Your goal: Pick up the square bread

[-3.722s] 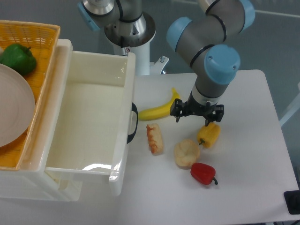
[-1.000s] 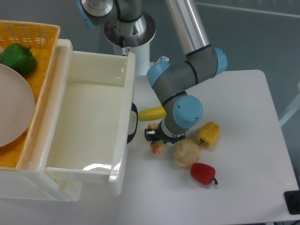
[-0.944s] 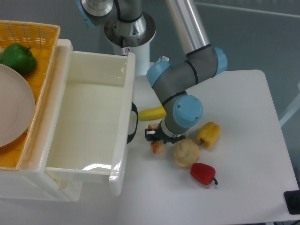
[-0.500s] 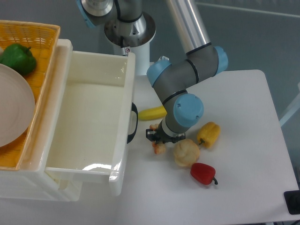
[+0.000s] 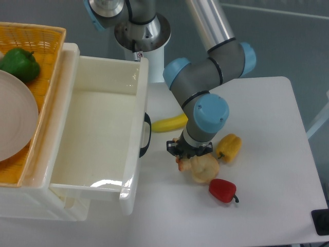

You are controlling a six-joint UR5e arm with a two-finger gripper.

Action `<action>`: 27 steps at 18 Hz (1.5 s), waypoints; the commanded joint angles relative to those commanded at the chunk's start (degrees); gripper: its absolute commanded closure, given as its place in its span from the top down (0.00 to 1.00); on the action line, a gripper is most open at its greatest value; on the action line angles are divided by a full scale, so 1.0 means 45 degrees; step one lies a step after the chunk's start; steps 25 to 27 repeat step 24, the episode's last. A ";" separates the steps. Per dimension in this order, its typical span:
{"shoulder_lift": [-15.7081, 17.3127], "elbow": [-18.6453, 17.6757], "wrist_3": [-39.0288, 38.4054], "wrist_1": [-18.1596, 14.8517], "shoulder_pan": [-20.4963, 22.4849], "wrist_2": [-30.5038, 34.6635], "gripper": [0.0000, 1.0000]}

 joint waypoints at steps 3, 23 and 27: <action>0.0528 0.0019 0.1796 0.0019 0.0272 0.0000 0.30; 0.1974 0.0039 0.6665 -0.1269 0.1914 0.0469 0.28; 0.2032 0.0039 0.6665 -0.1289 0.1934 0.0469 0.28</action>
